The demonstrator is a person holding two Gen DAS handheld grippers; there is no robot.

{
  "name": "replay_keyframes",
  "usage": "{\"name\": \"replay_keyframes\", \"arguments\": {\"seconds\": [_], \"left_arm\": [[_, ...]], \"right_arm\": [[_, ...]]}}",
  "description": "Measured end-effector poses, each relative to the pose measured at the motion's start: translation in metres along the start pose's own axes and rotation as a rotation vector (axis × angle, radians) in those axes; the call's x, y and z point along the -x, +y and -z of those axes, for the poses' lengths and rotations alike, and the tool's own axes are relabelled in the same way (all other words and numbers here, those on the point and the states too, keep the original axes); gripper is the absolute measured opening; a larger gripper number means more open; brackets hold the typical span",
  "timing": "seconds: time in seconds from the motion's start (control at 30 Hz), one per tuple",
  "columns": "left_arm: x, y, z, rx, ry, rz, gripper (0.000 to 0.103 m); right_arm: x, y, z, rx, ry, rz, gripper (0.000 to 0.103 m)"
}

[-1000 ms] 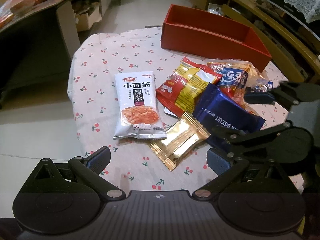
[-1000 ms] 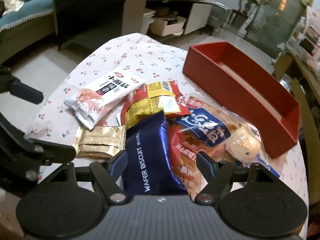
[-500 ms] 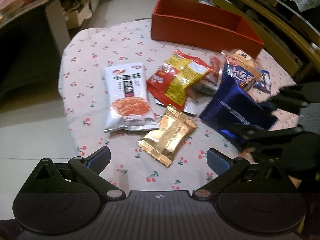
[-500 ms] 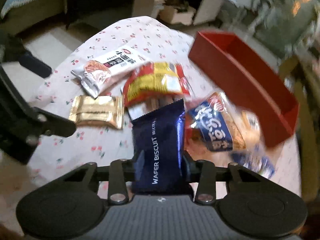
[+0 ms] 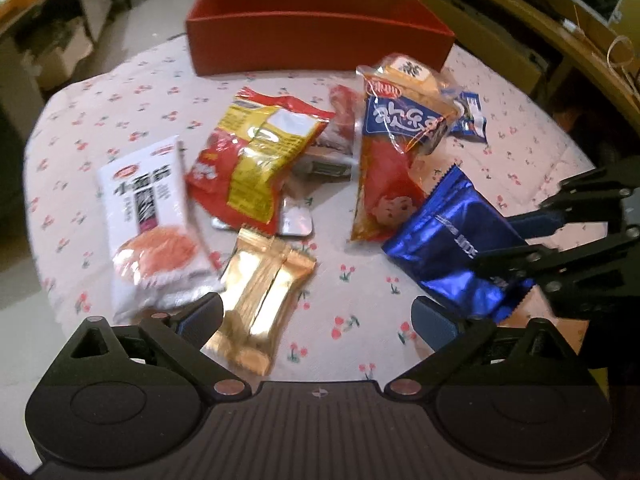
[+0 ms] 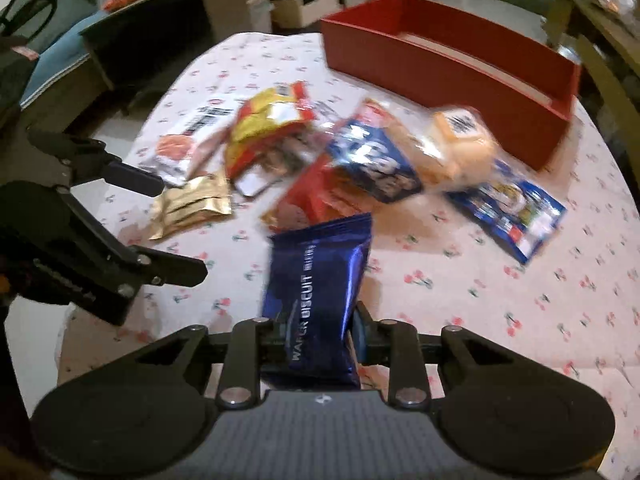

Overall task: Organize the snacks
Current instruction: 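Grasp the blue wafer biscuit packet with the right tool and lift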

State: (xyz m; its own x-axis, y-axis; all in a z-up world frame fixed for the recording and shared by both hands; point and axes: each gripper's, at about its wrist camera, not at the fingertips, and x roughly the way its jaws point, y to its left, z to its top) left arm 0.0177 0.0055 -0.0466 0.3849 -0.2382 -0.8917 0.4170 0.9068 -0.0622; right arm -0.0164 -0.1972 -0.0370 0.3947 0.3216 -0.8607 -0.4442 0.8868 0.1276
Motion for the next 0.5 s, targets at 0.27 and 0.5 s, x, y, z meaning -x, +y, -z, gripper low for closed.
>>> {"name": "replay_keyframes", "arguments": {"seconds": [0.27, 0.5], "left_arm": [[-0.030, 0.008, -0.017, -0.074, 0.061, -0.080, 0.102], [-0.024, -0.019, -0.002, -0.110, 0.073, -0.045, 0.096]], "right_arm": [[0.001, -0.009, 0.000, -0.020, -0.011, 0.030, 0.052], [0.003, -0.010, 0.004, -0.022, -0.012, 0.022, 0.064]]}}
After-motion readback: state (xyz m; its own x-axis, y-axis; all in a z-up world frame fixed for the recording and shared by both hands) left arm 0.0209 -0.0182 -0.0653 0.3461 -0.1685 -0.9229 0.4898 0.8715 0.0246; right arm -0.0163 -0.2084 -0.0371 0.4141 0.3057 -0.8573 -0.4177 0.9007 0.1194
